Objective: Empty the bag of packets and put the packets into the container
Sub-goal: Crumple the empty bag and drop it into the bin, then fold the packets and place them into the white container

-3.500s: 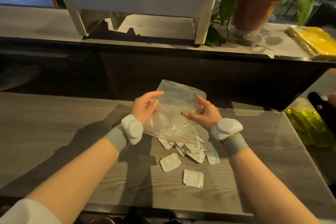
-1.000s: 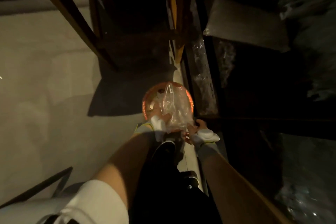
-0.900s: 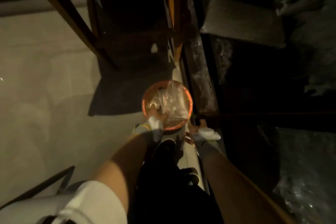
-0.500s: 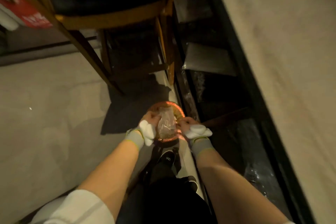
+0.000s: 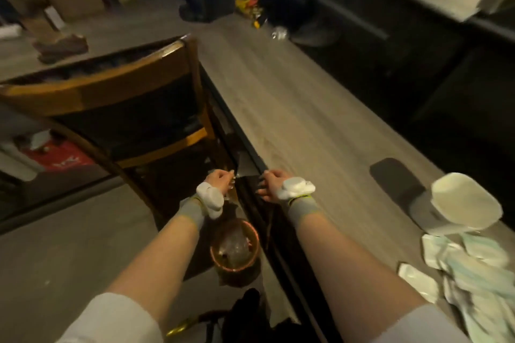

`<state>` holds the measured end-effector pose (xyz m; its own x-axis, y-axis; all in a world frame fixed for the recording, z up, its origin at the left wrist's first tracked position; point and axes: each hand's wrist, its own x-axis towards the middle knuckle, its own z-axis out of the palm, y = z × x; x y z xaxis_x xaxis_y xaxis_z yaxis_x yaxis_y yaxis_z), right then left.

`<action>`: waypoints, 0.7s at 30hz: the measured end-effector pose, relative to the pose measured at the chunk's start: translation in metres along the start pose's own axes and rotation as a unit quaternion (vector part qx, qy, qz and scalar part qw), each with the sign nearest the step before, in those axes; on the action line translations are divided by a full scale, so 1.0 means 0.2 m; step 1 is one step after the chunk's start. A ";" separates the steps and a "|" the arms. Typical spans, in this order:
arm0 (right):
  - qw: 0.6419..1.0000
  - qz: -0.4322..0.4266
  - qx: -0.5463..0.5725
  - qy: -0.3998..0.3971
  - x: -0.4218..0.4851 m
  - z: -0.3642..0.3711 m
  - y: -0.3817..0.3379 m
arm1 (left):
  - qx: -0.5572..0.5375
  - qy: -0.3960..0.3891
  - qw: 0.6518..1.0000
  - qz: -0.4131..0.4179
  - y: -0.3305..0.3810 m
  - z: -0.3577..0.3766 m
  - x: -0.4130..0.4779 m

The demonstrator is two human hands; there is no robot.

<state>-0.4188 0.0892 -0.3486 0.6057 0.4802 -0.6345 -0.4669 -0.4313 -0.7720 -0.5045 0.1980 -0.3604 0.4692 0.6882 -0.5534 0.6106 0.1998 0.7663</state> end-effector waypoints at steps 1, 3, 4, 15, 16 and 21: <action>1.000 -0.012 -0.002 0.014 -0.07 -0.08 -0.05 | 0.005 -0.007 1.000 0.017 0.08 0.04 -0.04; 0.998 -0.042 0.009 0.044 -0.15 -0.26 -0.14 | 0.004 -0.029 0.999 0.040 0.24 0.14 -0.11; 0.996 -0.056 0.028 0.066 -0.19 -0.36 -0.17 | 0.007 -0.047 0.998 0.049 0.32 0.20 -0.14; 0.950 -0.089 0.143 0.263 -0.56 -1.18 -0.22 | 0.083 -0.234 0.957 0.148 0.81 0.94 -0.42; 0.944 -0.090 0.149 0.281 -0.57 -1.24 -0.21 | 0.096 -0.250 0.951 0.153 0.84 1.01 -0.44; 0.924 -0.058 0.176 0.334 -0.61 -1.43 -0.18 | 0.141 -0.309 0.923 0.178 0.93 1.28 -0.46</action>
<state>-0.2920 -0.1722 -0.2335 0.8721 -0.1221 -0.4738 -0.4840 -0.0741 -0.8719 -0.2704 -0.0076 -0.2496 0.8938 0.1274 -0.4300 0.4481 -0.2116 0.8686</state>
